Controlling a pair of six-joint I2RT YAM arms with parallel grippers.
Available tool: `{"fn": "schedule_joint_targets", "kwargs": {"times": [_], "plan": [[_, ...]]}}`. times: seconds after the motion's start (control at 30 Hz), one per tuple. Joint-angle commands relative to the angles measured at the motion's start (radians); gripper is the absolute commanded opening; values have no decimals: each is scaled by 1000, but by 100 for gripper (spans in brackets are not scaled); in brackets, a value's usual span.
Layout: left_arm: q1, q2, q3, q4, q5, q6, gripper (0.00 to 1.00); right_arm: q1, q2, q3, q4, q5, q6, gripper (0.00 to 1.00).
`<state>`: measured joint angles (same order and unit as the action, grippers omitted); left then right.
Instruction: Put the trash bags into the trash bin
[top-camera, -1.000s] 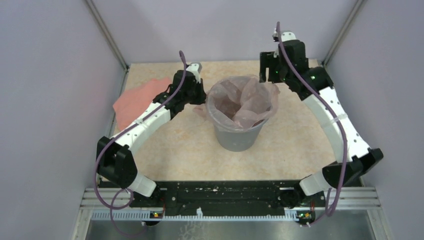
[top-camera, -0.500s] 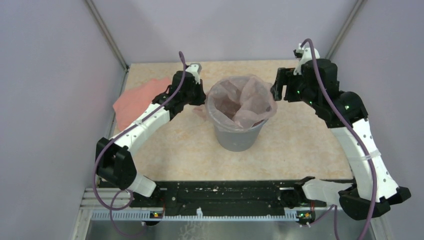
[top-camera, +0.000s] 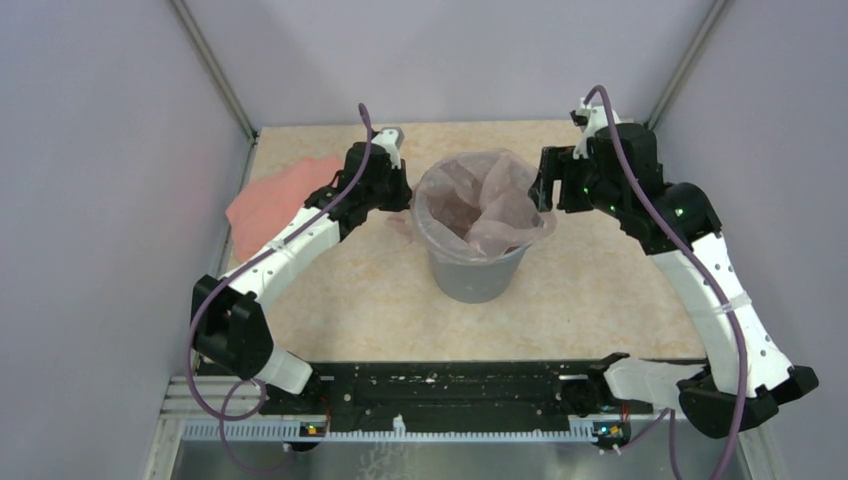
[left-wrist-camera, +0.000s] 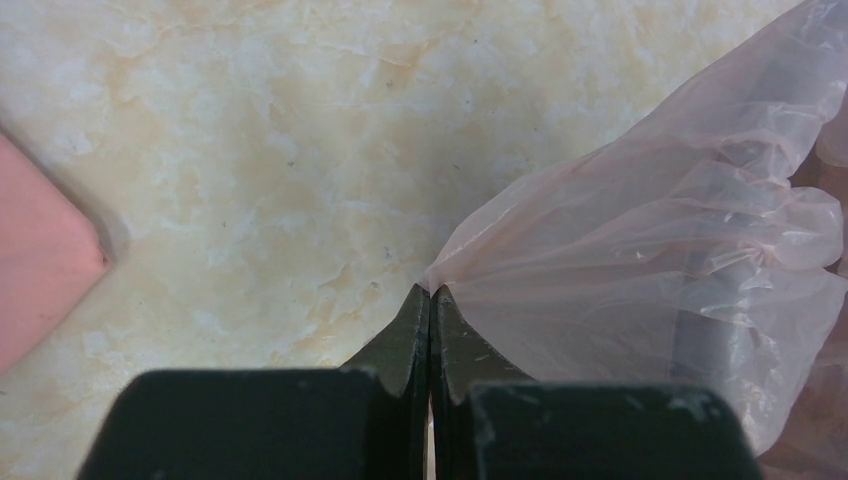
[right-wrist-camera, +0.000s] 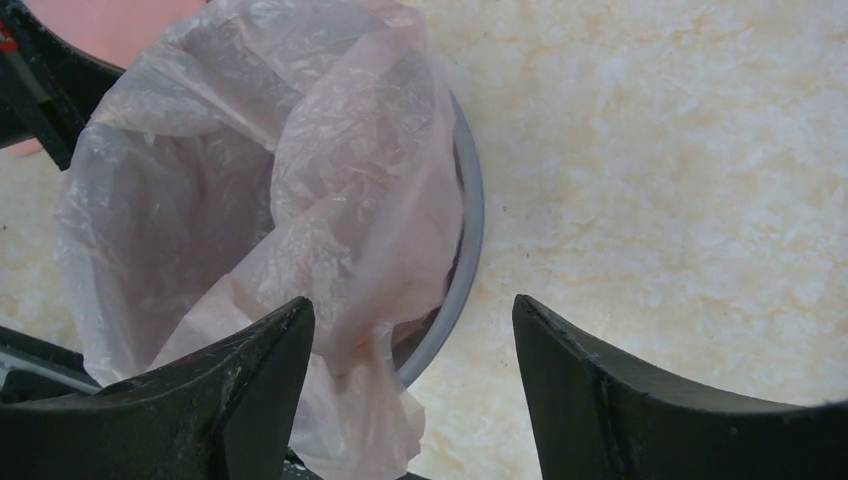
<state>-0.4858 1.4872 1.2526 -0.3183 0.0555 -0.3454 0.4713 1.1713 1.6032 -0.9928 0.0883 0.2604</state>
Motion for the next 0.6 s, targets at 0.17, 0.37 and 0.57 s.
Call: {"fn": "schedule_joint_targets", "kwargs": {"times": [0.17, 0.37, 0.57], "plan": [[3, -30, 2, 20, 7, 10, 0, 102, 10, 45, 6, 89, 8, 73], [4, -30, -5, 22, 5, 9, 0, 102, -6, -31, -35, 270, 34, 36], [3, -32, -30, 23, 11, -10, 0, 102, -118, -194, -21, 326, 108, 8]]}}
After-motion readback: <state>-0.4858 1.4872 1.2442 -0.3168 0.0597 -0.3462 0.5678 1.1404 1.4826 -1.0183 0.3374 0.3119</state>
